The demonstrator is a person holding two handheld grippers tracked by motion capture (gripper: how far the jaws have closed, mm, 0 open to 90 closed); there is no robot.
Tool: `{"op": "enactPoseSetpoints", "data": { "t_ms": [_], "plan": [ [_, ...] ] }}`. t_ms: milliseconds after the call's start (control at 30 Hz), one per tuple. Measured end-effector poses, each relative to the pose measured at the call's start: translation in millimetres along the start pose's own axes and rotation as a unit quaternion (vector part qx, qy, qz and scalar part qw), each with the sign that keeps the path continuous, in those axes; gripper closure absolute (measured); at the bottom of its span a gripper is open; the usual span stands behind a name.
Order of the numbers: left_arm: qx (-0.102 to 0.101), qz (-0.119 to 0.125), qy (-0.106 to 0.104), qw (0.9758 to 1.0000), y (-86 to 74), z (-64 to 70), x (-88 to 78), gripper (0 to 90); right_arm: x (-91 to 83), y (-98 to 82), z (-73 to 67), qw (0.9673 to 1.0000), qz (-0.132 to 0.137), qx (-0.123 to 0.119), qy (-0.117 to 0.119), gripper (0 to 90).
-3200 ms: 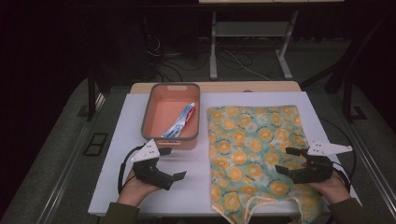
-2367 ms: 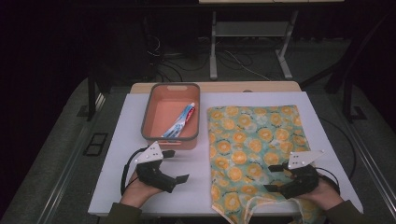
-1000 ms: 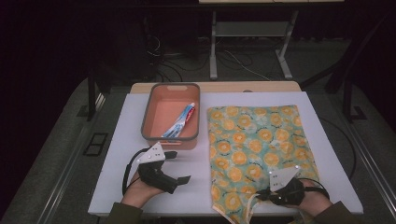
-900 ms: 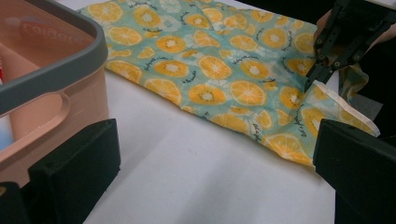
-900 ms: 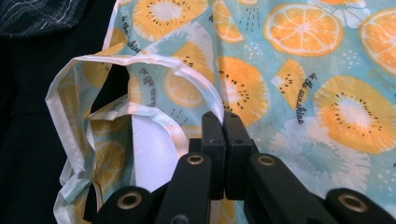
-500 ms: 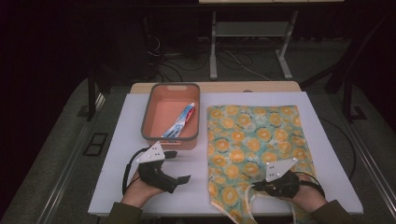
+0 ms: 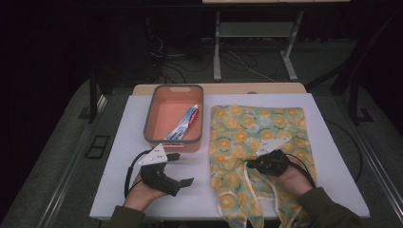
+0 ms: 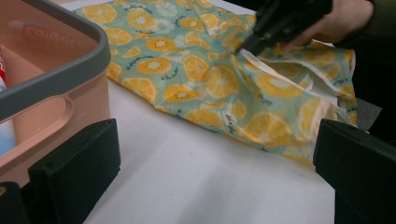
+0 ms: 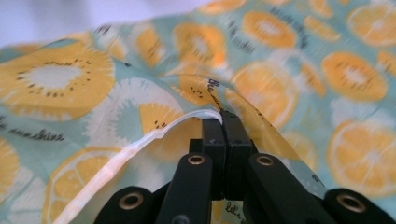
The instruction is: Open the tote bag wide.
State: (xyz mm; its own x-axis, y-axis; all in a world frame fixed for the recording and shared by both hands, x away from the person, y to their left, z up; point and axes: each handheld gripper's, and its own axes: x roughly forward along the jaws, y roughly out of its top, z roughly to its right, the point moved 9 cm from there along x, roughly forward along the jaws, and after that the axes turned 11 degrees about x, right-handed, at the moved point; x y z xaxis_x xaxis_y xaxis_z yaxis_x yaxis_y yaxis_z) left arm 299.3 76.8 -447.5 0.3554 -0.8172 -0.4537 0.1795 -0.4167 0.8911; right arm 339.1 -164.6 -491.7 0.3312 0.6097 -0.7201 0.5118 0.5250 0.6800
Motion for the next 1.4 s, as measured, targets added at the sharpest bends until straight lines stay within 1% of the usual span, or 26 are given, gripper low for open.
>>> {"op": "enactPoseSetpoints", "data": {
  "t_ms": [100,233,267,333,433,567,600,633,667,700,733,767,800,867,933,967,1000,1033,1100,1133,1167,1233,1300,1333,1367,1400],
  "plan": [
    [0.0,0.0,0.0,1.0,-0.2,-0.1,-0.2,0.0,6.2,11.0,4.8,1.0,0.007,0.006,-0.001,89.9],
    [0.001,0.0,-0.001,1.0,-0.4,0.1,-0.7,0.0,10.1,10.5,2.3,0.9999,-0.003,0.009,0.008,88.2],
    [0.0,0.001,-0.002,1.0,-0.4,0.1,-0.9,0.0,7.6,8.4,-3.2,0.9996,-0.008,0.002,0.026,71.7],
    [0.0,0.001,-0.002,1.0,-0.3,0.1,-1.0,0.0,-0.6,11.1,-8.5,0.9992,-0.001,0.003,0.039,57.8],
    [0.002,0.0,-0.001,1.0,0.0,0.4,-0.9,0.0,-17.4,21.4,-20.9,0.9984,0.014,-0.008,0.055,46.6],
    [0.001,-0.001,-0.001,1.0,0.4,0.8,-0.2,0.0,-29.5,36.6,-45.1,0.9957,0.032,-0.034,0.08,41.7],
    [0.003,-0.001,-0.001,1.0,0.2,0.7,-0.1,0.0,-29.5,36.6,-45.1,0.9957,0.032,-0.034,0.08,41.7],
    [0.002,-0.001,-0.002,1.0,0.1,0.7,-0.1,0.0,-28.5,39.1,-51.6,0.9947,0.034,-0.036,0.09,40.4],
    [0.002,-0.001,-0.002,1.0,0.1,0.6,0.0,0.0,-21.7,41.8,-63.9,0.9928,0.032,-0.042,0.108,39.4],
    [0.002,-0.001,-0.002,1.0,0.1,0.6,-0.1,0.0,-17.1,41.4,-70.0,0.9919,0.024,-0.046,0.116,39.0],
    [0.002,-0.001,-0.002,1.0,0.2,0.6,-0.2,0.0,-17.1,41.4,-70.0,0.9919,0.024,-0.046,0.116,39.0],
    [0.003,0.0,-0.002,1.0,0.2,0.7,-0.4,0.0,-11.2,42.3,-78.5,0.9907,0.015,-0.058,0.122,39.0],
    [0.003,-0.001,-0.002,1.0,0.0,0.7,-0.7,0.0,-9.3,42.6,-82.4,0.9897,0.01,-0.06,0.129,38.9],
    [0.002,0.0,-0.002,1.0,0.0,0.3,-0.5,0.0,-2.2,41.2,-88.0,0.9893,-0.003,-0.068,0.129,38.1],
    [0.001,0.0,-0.002,1.0,0.0,0.2,-0.2,0.0,10.8,35.3,-90.8,0.9889,-0.023,-0.078,0.124,37.3],
    [0.002,0.0,-0.003,1.0,0.1,0.4,-0.1,0.0,10.8,35.3,-90.8,0.9889,-0.023,-0.078,0.124,37.3],
    [0.002,0.0,-0.003,1.0,0.2,0.8,0.1,0.0,24.0,30.1,-92.5,0.9883,-0.035,-0.074,0.129,36.7],
    [0.003,-0.001,-0.004,1.0,0.2,0.9,0.1,0.0,30.0,27.7,-93.8,0.9876,-0.041,-0.074,0.132,36.6],
    [0.003,-0.001,-0.005,1.0,0.1,1.2,0.4,0.0,39.8,23.2,-97.8,0.9861,-0.054,-0.081,0.135,36.6],
    [0.003,-0.001,-0.004,1.0,0.1,1.1,0.4,0.0,39.8,23.2,-97.8,0.9861,-0.054,-0.081,0.135,36.6],
    [0.004,-0.001,-0.004,1.0,0.0,0.9,0.3,0.0,48.2,19.4,-102.9,0.9849,-0.063,-0.087,0.136,38.2],
    [0.003,-0.001,-0.004,1.0,0.0,0.9,0.3,0.0,54.7,15.7,-107.4,0.9835,-0.069,-0.104,0.13,52.6],
    [0.002,-0.001,-0.004,1.0,0.2,1.1,0.1,0.0,58.7,13.3,-112.4,0.9814,-0.074,-0.12,0.13,71.0],
    [0.001,-0.001,-0.003,1.0,0.2,1.1,0.0,0.0,60.7,13.5,-113.3,0.9812,-0.071,-0.131,0.123,80.9],
    [0.004,-0.002,-0.004,1.0,-0.1,0.8,-0.2,0.0,61.8,14.6,-113.7,0.9815,-0.069,-0.132,0.12,87.6],
    [0.004,-0.002,-0.004,1.0,-0.1,0.8,-0.2,0.0,61.8,14.6,-113.7,0.9815,-0.069,-0.132,0.12,87.6]
  ]
}}
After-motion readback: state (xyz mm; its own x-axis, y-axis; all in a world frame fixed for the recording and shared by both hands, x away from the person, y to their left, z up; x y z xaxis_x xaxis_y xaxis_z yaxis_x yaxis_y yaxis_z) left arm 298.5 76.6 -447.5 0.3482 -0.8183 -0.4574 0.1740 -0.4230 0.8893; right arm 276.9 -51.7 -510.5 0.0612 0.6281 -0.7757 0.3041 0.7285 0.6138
